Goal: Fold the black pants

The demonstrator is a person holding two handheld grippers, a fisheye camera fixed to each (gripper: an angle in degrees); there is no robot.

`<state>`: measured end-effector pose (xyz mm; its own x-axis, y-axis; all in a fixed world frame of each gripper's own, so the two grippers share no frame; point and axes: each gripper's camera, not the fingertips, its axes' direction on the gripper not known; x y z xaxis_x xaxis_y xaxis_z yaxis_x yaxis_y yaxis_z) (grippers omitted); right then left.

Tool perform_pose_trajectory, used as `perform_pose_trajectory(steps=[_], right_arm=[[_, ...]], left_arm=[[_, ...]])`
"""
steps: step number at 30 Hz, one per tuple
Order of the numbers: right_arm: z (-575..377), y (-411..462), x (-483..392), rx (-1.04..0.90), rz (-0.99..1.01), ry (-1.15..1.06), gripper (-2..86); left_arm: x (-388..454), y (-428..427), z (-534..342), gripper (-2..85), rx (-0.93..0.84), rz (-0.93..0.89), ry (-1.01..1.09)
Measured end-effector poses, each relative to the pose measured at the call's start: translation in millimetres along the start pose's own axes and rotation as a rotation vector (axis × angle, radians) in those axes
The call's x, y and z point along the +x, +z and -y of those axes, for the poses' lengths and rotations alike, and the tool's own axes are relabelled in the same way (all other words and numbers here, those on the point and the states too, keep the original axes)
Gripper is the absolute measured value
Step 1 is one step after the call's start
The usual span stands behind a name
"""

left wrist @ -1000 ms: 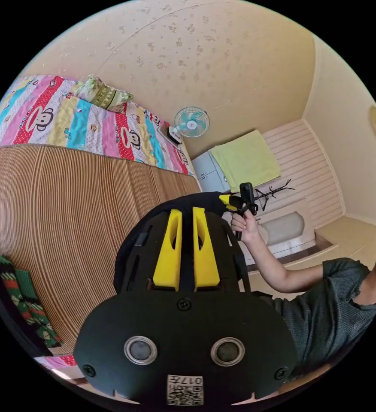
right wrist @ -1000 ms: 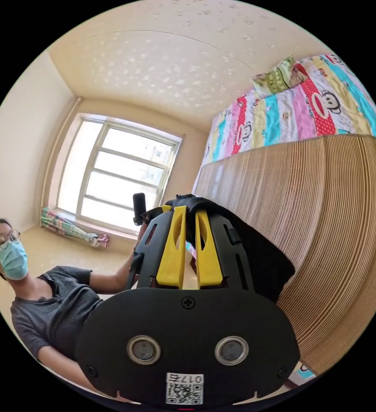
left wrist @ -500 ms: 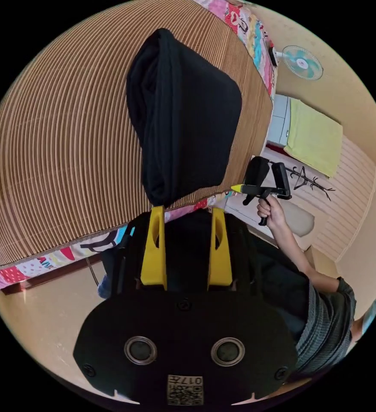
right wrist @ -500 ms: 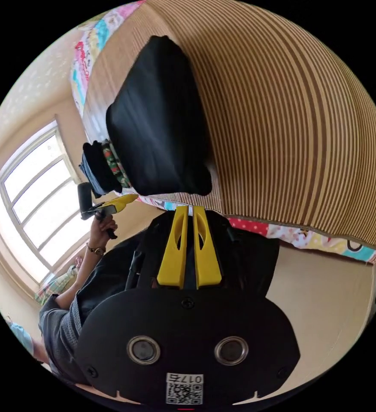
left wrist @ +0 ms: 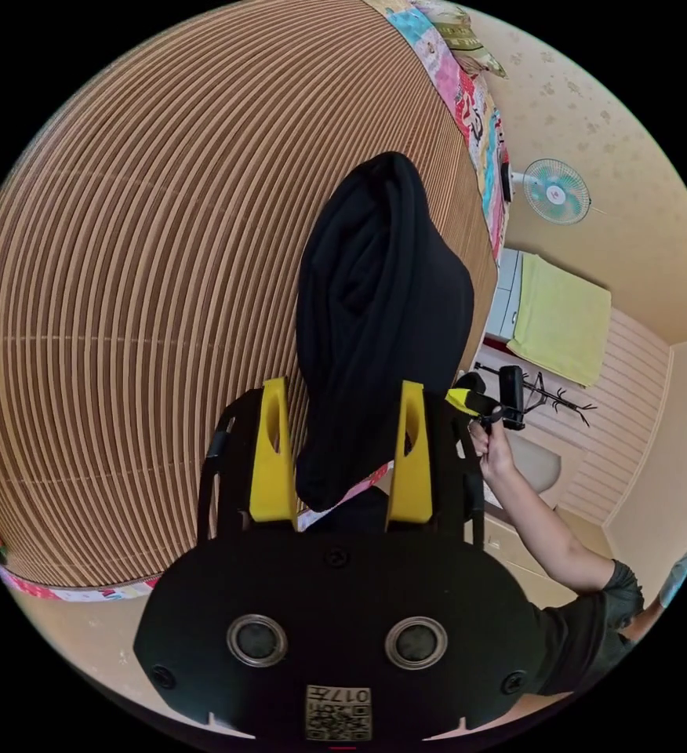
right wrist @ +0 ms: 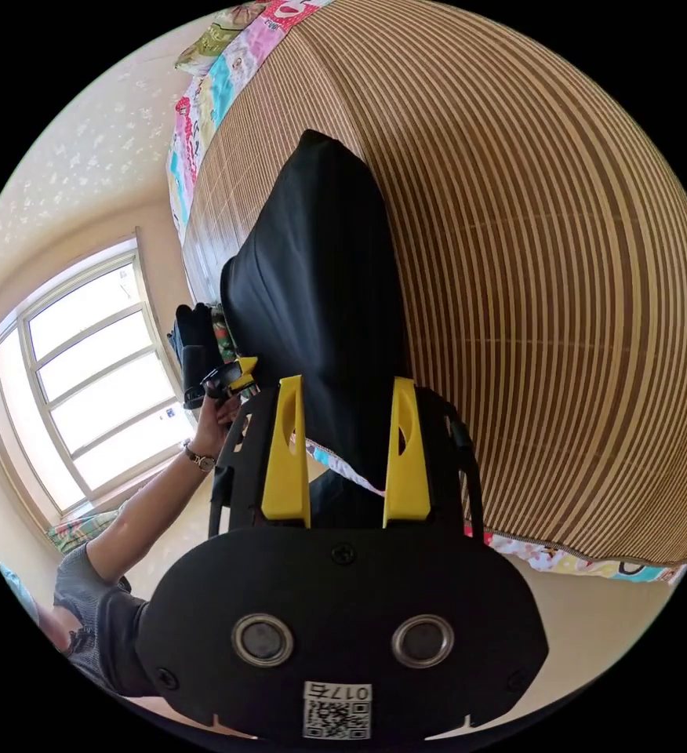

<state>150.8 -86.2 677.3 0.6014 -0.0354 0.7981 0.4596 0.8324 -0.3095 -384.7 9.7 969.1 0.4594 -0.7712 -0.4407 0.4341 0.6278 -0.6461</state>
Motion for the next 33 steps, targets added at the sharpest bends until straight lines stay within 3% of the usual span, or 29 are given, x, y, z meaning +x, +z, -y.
perform_pose_trajectory(steps=[3, 8, 12, 20, 28, 33], right_arm=[[6.9, 17.5, -2.1, -0.056, -0.007, -0.021, 18.2], [-7.5, 26.1, -0.1, -0.065, -0.035, -0.028, 17.4], [-33.5, 19.4, 8.7, -0.133, 0.052, -0.073, 14.5], [-136.4, -35.8, 43.3, -0.208, 0.323, -0.170, 12.7], [-254.1, -142.2, 90.5, -0.053, 0.418, -0.153, 12.0], [-346.4, -256.6, 134.6, 0.255, 0.427, -0.111, 11.9]], left_arm=[[-23.9, 25.3, 13.7, 16.4, -0.127, -0.052, -0.092], [-53.3, 29.6, 11.2, 15.3, -0.143, -0.097, -0.130], [-47.1, 31.6, -11.2, 11.9, -0.162, 0.011, -0.013], [-41.8, 80.2, -91.4, 9.9, -0.340, -0.138, 0.035], [49.7, 164.7, -132.2, 9.6, -0.436, -0.138, 0.164], [147.6, 246.4, -106.7, 9.6, -0.533, -0.100, 0.350]])
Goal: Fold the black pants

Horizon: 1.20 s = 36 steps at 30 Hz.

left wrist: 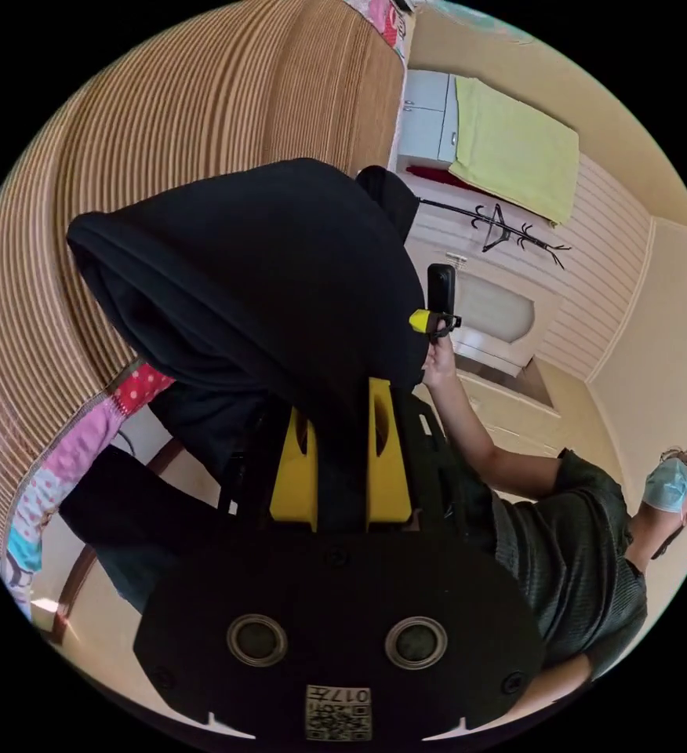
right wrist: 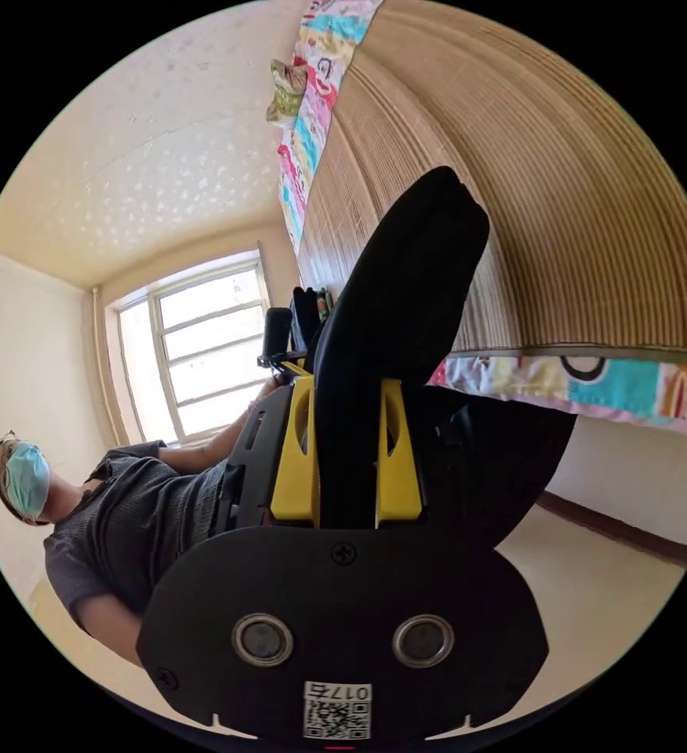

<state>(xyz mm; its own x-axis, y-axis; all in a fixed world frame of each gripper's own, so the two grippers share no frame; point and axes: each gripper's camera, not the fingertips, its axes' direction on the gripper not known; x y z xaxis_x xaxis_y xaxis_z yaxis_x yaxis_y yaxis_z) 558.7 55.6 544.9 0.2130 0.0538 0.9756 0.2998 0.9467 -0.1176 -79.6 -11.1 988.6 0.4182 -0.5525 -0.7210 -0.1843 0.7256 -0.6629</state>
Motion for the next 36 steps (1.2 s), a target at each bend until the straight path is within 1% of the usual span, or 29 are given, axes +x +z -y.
perform_pose_trajectory(steps=[1, 3, 4, 6, 10, 12, 13, 14, 15, 17, 18, 20, 22, 23, 24, 25, 26, 28, 29, 31, 33, 34, 36], right_arm=[[-6.3, -16.4, -4.5, 0.037, -0.007, -0.010, 11.9], [-29.8, -82.3, -28.2, 0.166, -0.051, -0.065, 11.9], [-35.6, -99.4, -35.8, 0.196, -0.070, -0.080, 11.9], [-57.0, -161.4, -67.9, 0.287, -0.174, -0.147, 11.9], [-84.3, -241.4, -104.4, 0.398, -0.368, -0.174, 12.1], [-94.6, -281.1, -105.0, 0.506, -0.534, -0.091, 12.4], [-97.3, -289.7, -100.2, 0.549, -0.579, -0.038, 12.5], [-103.9, -303.0, -86.5, 0.636, -0.646, 0.095, 12.3], [-112.5, -310.5, -70.8, 0.714, -0.692, 0.237, 11.7], [-128.2, -309.3, -52.6, 0.827, -0.706, 0.396, 9.6], [-136.4, -300.5, -44.5, 0.886, -0.673, 0.407, 7.4], [-140.3, -282.0, -31.0, 0.919, -0.615, 0.366, 4.0], [-133.6, -261.1, -9.7, 0.868, -0.584, 0.378, 2.2], [-125.0, -247.0, 9.2, 0.795, -0.584, 0.442, 1.6], [-115.9, -233.5, 27.4, 0.714, -0.605, 0.507, 1.2], [-112.1, -227.7, 34.3, 0.688, -0.611, 0.519, 1.0], [-110.7, -221.3, 39.9, 0.698, -0.616, 0.526, 0.8], [-112.9, -221.0, 39.0, 0.718, -0.611, 0.592, 0.6], [-113.8, -221.8, 31.5, 0.728, -0.626, 0.611, 0.5], [-117.4, -216.8, 10.7, 0.768, -0.676, 0.565, 0.4], [-125.0, -198.8, -15.1, 0.837, -0.648, 0.448, 0.3], [-126.0, -192.5, -18.6, 0.844, -0.622, 0.431, 0.3], [-120.1, -157.2, -24.3, 0.816, -0.478, 0.337, 0.3]], left_arm=[[22.2, 16.3, 27.6, 9.6, -0.028, 0.013, 0.060], [57.8, 42.2, 68.6, 9.6, -0.070, 0.018, 0.142], [83.7, 60.5, 94.6, 9.6, -0.091, 0.025, 0.192], [124.5, 89.5, 129.7, 9.7, -0.109, 0.043, 0.267], [210.0, 164.3, 191.7, 10.7, -0.092, 0.114, 0.413], [223.4, 200.7, 211.3, 12.3, -0.127, 0.159, 0.394], [222.6, 224.4, 219.5, 12.8, -0.169, 0.184, 0.368], [219.9, 234.2, 221.3, 12.7, -0.185, 0.189, 0.356], [208.4, 250.8, 220.9, 11.7, -0.208, 0.206, 0.320], [177.9, 264.0, 212.6, 9.6, -0.239, 0.262, 0.245], [149.2, 263.6, 202.6, 9.0, -0.255, 0.304, 0.180], [94.6, 248.6, 181.7, 8.6, -0.275, 0.346, 0.042], [12.6, 199.0, 137.5, 8.1, -0.284, 0.373, -0.205], [-4.6, 182.2, 123.5, 8.0, -0.274, 0.386, -0.266], [-34.7, 142.4, 90.1, 7.8, -0.235, 0.423, -0.394], [-56.2, 99.7, 52.8, 7.5, -0.177, 0.455, -0.517], [-63.8, 78.7, 33.5, 7.1, -0.140, 0.465, -0.575], [-76.3, 6.7, -41.1, 5.2, 0.027, 0.438, -0.751], [-75.6, -7.8, -58.9, 4.6, 0.073, 0.425, -0.781], [-63.0, -48.2, -122.7, 2.0, 0.221, 0.392, -0.865], [-49.3, -58.3, -160.7, 0.1, 0.286, 0.390, -0.907], [-42.0, -55.5, -181.4, -0.5, 0.311, 0.382, -0.936], [-36.0, -37.7, -204.8, -0.8, 0.327, 0.342, -0.990]])
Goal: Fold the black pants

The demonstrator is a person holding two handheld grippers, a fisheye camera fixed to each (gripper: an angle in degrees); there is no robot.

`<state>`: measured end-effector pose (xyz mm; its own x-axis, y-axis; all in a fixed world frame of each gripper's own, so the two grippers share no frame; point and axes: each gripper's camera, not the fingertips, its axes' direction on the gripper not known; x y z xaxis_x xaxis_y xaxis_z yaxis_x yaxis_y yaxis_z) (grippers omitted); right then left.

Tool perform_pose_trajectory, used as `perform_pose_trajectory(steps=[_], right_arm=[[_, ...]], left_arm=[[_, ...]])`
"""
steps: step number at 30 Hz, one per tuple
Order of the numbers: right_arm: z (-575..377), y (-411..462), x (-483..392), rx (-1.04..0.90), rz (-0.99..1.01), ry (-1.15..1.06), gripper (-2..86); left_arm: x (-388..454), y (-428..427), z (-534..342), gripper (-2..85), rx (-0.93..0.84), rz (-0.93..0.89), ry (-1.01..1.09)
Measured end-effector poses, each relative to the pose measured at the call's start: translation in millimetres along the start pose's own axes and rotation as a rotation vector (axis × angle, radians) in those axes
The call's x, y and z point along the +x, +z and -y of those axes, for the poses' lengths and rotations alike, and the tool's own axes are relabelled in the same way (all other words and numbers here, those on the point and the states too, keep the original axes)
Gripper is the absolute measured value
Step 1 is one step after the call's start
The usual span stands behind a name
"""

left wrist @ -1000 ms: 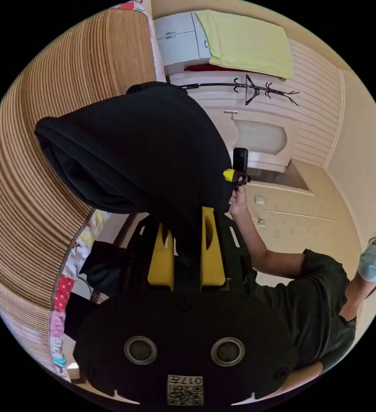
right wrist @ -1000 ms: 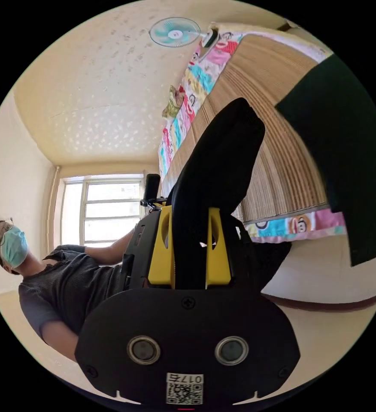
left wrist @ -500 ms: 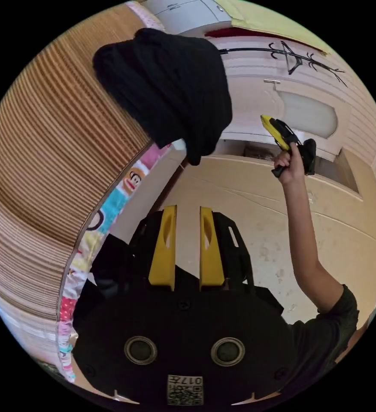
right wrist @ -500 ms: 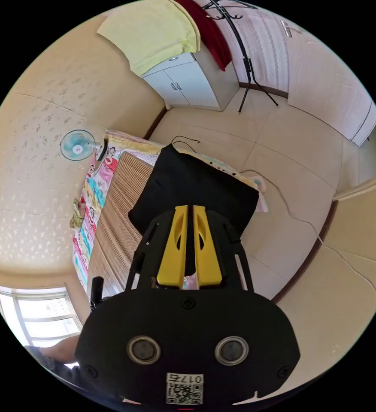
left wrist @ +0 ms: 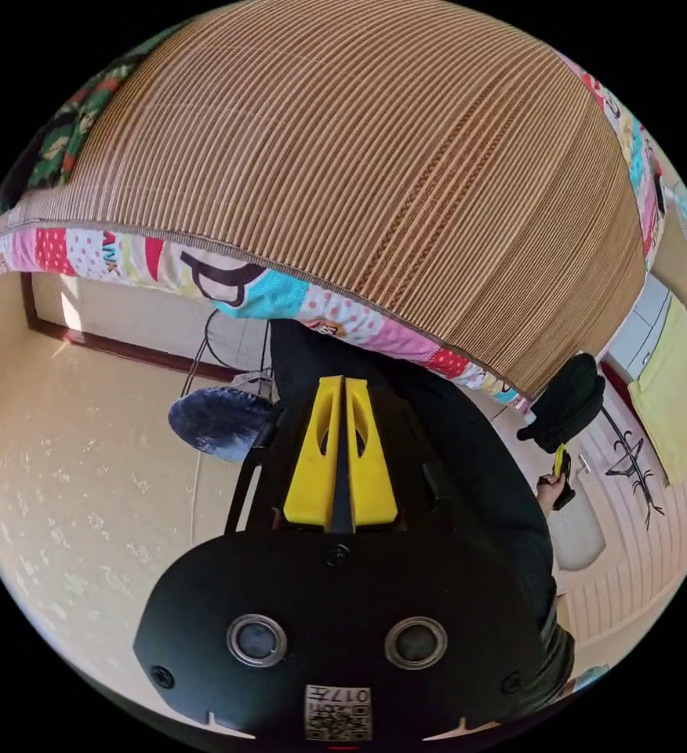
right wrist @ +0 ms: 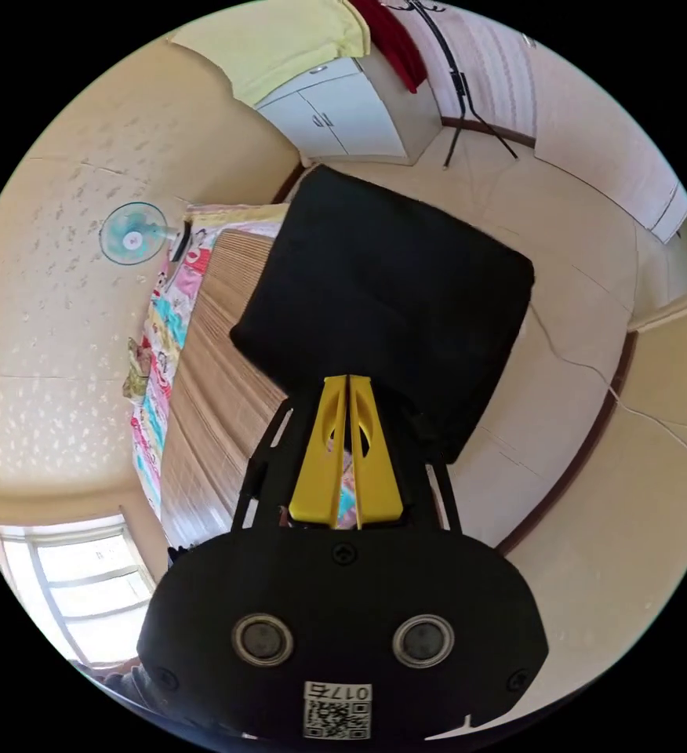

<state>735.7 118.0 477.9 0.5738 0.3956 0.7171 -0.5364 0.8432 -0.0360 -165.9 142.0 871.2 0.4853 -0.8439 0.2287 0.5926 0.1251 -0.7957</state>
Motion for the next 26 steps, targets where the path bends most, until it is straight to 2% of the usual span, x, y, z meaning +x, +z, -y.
perform_pose_trajectory(steps=[4, 6, 8, 11, 15, 17, 22, 25, 26], right_arm=[[-29.7, 68.4, -22.6, -0.200, 0.223, -0.020, 0.3], [-48.4, 107.6, -37.2, -0.287, 0.346, 0.008, 0.3], [-57.6, 130.3, -50.1, -0.348, 0.423, 0.013, 0.3], [-62.1, 155.1, -72.8, -0.439, 0.498, -0.013, 0.3], [-59.3, 158.5, -94.6, -0.458, 0.512, -0.053, 0.2], [-59.5, 159.5, -97.5, -0.451, 0.565, -0.048, 0.2], [-75.2, 168.7, -90.9, -0.419, 0.665, 0.050, 0.2], [-99.1, 186.1, -74.5, -0.376, 0.811, 0.222, 0.2], [-114.0, 196.9, -63.2, -0.339, 0.909, 0.348, 0.2]], left_arm=[[-3.5, 57.5, -49.3, -1.0, -0.029, -0.177, -0.061], [-10.4, 51.4, -56.9, -1.0, -0.006, -0.283, -0.078], [-20.2, 27.2, -63.1, -1.0, 0.054, -0.307, -0.141], [-9.9, 0.7, -68.4, -1.0, 0.086, -0.285, -0.117], [39.3, 5.4, -70.7, -1.0, -0.075, -0.151, 0.086], [47.0, -3.5, -71.8, -1.0, -0.110, -0.095, 0.122], [31.1, -69.5, -97.9, -1.0, 0.119, -0.080, 0.054], [26.9, -91.5, -108.3, -0.9, 0.155, 0.004, 0.060], [26.3, -96.4, -110.2, -0.9, 0.160, 0.034, 0.059]])
